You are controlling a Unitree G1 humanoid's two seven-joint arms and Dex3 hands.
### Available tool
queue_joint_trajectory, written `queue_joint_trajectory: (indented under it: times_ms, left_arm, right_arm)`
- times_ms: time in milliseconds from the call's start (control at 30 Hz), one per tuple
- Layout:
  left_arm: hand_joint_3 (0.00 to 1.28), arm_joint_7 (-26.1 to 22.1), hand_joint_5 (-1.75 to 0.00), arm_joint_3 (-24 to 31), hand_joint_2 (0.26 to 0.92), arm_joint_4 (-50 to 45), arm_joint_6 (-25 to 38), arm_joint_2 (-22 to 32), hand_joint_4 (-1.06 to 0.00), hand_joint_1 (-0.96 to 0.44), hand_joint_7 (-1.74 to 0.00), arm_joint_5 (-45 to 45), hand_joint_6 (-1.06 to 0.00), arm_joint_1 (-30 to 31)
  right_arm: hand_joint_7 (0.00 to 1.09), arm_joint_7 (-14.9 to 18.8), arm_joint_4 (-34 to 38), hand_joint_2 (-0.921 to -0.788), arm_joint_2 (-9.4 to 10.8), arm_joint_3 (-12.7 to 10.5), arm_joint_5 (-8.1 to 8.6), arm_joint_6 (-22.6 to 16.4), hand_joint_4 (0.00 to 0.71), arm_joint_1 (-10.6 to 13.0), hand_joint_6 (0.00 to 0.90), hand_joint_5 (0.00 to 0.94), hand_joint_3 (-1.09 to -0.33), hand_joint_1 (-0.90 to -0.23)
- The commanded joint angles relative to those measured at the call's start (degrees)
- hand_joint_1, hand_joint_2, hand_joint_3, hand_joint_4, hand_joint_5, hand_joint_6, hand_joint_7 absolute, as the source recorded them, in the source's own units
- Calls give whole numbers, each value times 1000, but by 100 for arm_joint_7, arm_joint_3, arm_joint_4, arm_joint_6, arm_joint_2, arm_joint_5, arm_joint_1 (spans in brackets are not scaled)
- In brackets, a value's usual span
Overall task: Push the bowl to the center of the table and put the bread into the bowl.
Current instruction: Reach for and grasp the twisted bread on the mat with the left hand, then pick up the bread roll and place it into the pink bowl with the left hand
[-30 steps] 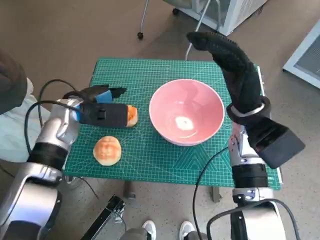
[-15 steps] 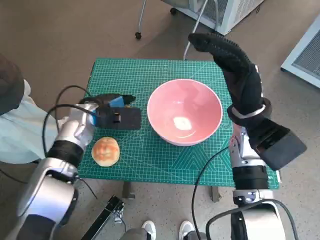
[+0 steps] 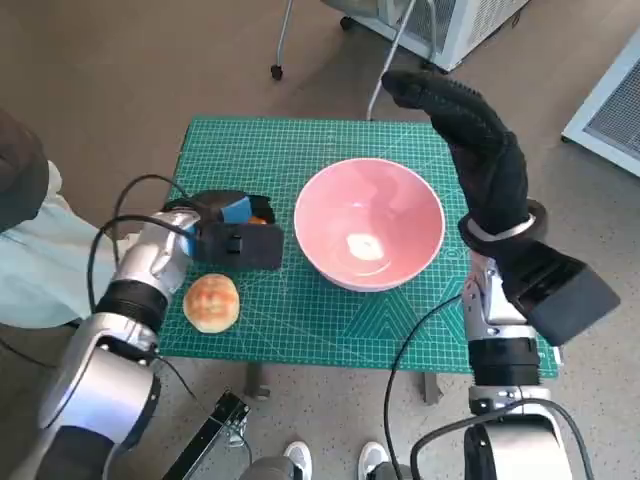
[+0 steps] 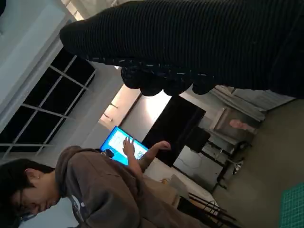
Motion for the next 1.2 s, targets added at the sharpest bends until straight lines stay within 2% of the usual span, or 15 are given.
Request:
queue_joint_trajectory:
  times_ms: [33, 333, 733, 933, 1033, 1200]
  left_arm:
    - [72, -127, -1151, 154, 920, 29, 44, 202, -654, -1, -1189, -125, -654, -202]
    - [70, -95, -1110, 395, 920, -234, 145, 401, -671, 0, -1222, -230, -644, -385]
    - [80, 191, -1104, 865, 920, -1127, -368, 752, -677, 0, -1250, -508, -614, -582]
    - [79, 274, -1105, 1160, 920, -2311, -320, 727, -682, 0, -1249, -702, -609, -452]
    - [79, 302, -1105, 1292, 920, -3113, -246, 600, -685, 0, -1249, -799, -607, -264]
    - [78, 292, -1122, 1297, 920, -3878, -135, 336, -684, 0, -1232, -859, -609, -117]
  right_arm:
    - [788, -46, -15, -921, -48, 8, -18, 104, 261, 148, -1, 18, -802, -682]
    - [790, -43, 55, -921, -17, 28, -20, 73, 255, 133, -1, 16, -799, -680]
    - [789, 14, 74, -921, -17, 14, 60, 77, 252, 117, -1, 16, -805, -665]
    - [788, 66, 87, -921, -32, -1, 138, 92, 252, 104, -1, 16, -805, -666]
    - [788, 91, 111, -921, -42, -10, 163, 79, 252, 94, -1, 17, -804, -667]
    - [789, 86, 94, -921, -61, -14, 171, 83, 252, 98, -1, 17, -801, -674]
